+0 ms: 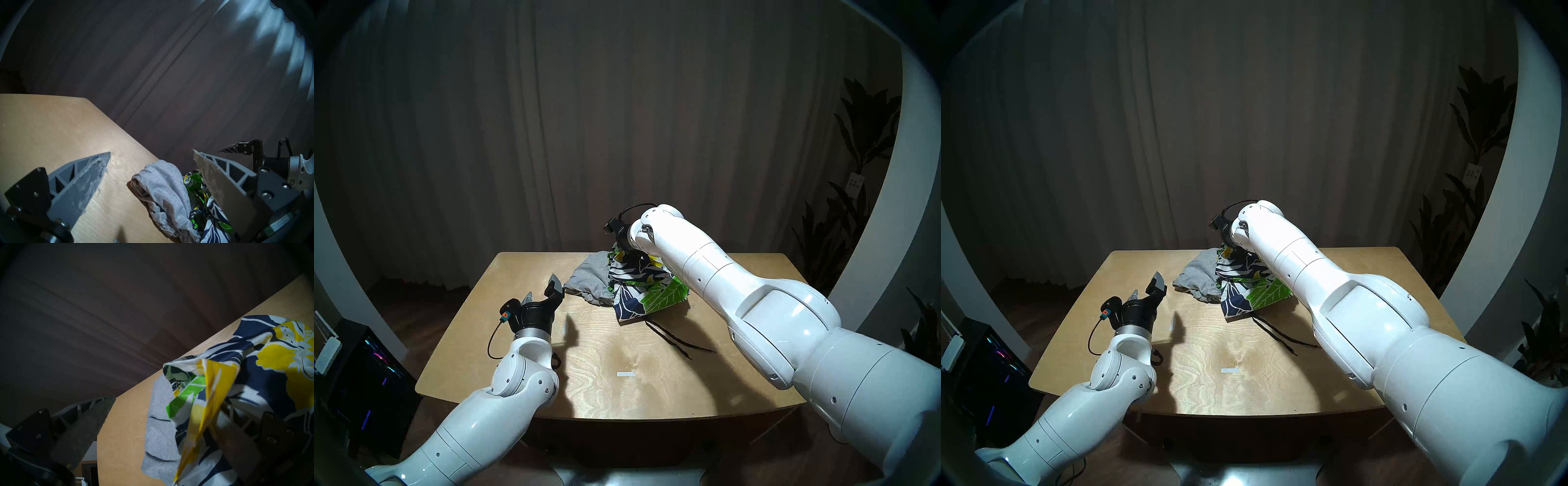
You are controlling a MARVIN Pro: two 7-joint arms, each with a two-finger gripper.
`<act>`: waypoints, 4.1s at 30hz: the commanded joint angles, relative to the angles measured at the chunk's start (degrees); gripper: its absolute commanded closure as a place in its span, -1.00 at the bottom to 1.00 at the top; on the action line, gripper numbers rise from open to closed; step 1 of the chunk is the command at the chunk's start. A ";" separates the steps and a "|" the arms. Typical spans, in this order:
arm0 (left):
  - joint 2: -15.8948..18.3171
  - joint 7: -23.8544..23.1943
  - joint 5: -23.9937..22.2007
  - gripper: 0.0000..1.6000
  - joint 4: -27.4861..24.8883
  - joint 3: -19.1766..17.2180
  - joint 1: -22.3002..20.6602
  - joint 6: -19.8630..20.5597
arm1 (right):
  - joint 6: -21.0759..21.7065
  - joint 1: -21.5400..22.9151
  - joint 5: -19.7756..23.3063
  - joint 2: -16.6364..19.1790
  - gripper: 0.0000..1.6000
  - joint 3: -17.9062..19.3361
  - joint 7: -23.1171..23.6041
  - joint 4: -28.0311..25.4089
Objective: Fold pants twice and stack them
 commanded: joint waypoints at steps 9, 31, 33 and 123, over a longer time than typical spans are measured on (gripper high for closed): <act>0.73 -0.73 -0.26 -1.00 -1.27 -1.16 0.10 -1.32 | 7.83 -1.03 -0.47 0.82 -1.00 -3.27 -4.02 -6.21; 1.08 -1.01 -0.18 -1.00 -3.02 -1.23 2.12 -3.48 | 21.55 -11.59 4.94 11.35 -1.00 -4.48 -15.63 -24.02; 1.09 -0.99 -0.09 -1.00 -3.28 -1.20 2.46 -3.73 | 22.13 -12.46 5.42 12.58 -1.00 -4.36 -16.53 -25.82; -10.66 -12.58 -31.32 -1.00 2.40 10.73 -13.54 35.78 | 13.29 -58.62 56.76 48.83 -1.00 54.28 -35.28 -71.69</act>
